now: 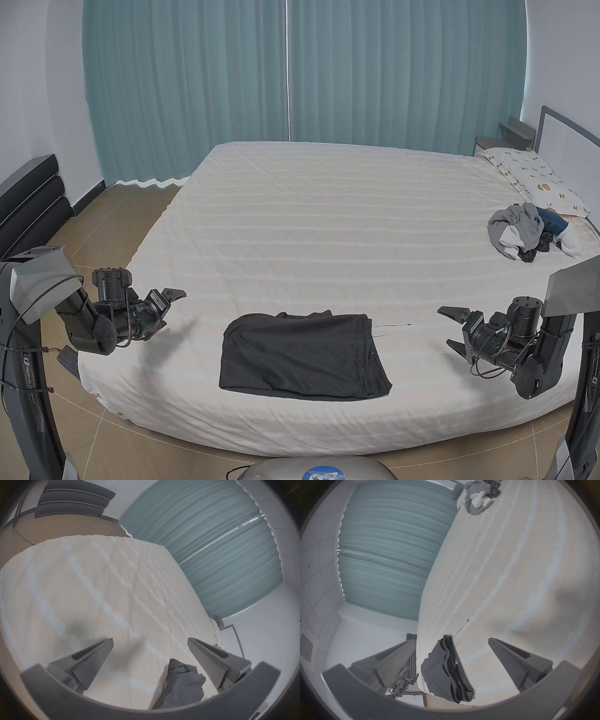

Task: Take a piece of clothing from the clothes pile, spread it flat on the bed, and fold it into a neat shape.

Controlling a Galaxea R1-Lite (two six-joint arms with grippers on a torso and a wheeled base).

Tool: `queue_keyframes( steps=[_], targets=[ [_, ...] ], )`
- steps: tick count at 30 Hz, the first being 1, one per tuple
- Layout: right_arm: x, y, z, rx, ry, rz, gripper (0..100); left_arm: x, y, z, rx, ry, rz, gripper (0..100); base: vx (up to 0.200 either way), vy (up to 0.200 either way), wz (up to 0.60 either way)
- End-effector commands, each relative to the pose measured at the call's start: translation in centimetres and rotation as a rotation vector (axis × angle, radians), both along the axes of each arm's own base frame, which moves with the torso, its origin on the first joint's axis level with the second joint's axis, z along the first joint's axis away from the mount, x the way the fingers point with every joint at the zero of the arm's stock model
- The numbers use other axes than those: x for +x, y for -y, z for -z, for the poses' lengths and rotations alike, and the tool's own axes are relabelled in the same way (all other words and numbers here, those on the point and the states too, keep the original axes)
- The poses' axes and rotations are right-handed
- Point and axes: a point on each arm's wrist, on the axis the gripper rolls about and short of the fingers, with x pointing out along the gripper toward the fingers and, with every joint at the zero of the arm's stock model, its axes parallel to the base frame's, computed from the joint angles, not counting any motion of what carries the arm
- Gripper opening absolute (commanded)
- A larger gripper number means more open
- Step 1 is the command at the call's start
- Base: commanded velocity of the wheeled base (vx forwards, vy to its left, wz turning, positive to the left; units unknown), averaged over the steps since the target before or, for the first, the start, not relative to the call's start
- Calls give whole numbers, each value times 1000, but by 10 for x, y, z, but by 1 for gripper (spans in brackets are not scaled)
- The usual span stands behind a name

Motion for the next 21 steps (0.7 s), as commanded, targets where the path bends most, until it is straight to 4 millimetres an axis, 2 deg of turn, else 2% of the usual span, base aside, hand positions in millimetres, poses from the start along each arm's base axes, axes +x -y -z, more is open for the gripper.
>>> queue_keyframes(
  steps=[1,8,12,13,20,21],
  targets=[
    [-8,-11,-26,-21,84,-44,100,-2,12,-10,29,19,-6,100,0,0,0],
    [-19,-8,-48,-95,161,-59,100,-6,17,-34,40,76,-7,100,0,0,0],
    [-26,-6,-53,-158,179,-72,100,-9,17,-44,63,99,-21,100,0,0,0],
    [-31,-7,-59,-231,203,-62,100,-15,17,-54,109,125,-31,100,0,0,0],
    [-42,-20,-83,-475,281,31,100,-47,16,-94,281,224,-29,100,0,0,0],
    [-42,-20,-84,-482,285,35,100,-48,16,-95,284,226,-27,100,0,0,0]
  ],
)
